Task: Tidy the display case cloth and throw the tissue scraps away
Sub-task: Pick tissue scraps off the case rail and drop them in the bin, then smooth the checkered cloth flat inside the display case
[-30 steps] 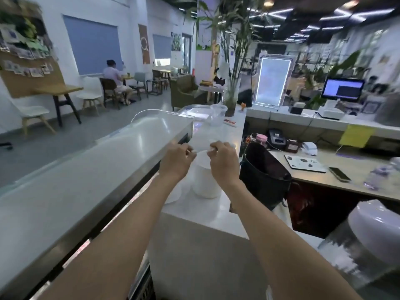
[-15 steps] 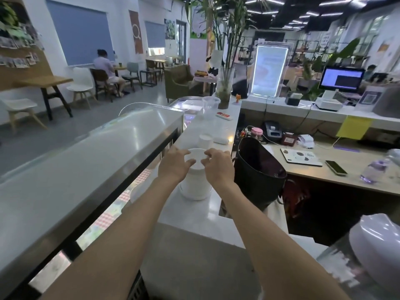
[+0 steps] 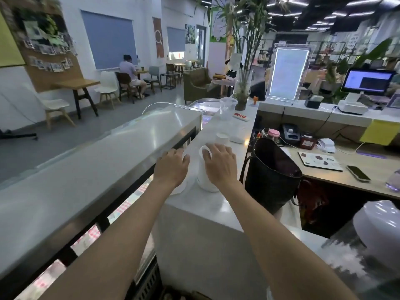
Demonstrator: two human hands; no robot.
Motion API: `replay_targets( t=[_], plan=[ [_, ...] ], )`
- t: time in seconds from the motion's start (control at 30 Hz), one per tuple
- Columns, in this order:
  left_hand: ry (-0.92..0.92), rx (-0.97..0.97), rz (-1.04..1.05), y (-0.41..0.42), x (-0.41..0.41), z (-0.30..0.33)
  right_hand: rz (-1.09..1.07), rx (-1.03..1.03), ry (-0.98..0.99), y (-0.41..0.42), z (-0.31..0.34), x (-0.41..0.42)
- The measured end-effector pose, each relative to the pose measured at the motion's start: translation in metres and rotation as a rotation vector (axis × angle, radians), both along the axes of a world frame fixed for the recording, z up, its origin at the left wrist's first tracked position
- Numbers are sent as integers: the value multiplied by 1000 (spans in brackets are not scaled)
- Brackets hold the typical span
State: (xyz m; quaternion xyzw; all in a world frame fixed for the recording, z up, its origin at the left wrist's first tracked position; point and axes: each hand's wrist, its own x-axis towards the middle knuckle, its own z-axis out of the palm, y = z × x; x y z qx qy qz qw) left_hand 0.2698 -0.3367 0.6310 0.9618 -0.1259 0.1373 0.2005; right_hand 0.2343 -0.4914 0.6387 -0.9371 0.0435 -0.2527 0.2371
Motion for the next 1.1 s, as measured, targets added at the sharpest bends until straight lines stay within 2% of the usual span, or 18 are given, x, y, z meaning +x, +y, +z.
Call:
replay_targets(
  t=[0.17,0.37,0.53,0.7,0.9,1.1],
  plan=[
    [17,72,18,39,-40,-15,72,-122,107,36,-16,-32],
    [131,152,88,100,-103,-50,174,-378,184,91,-48,-77],
    [259,203,157,153,-156,-84,237,-358,280,140,-84,-109],
    [361,182,266,209,-204,-122,406,-383,429,190,-133,-139],
    [472,182,474,271,-266,-169,582,-271,494,254,-179,-178],
    [604,142,714,305,-339,-203,856,-338,538,309,-219,-208]
  ],
)
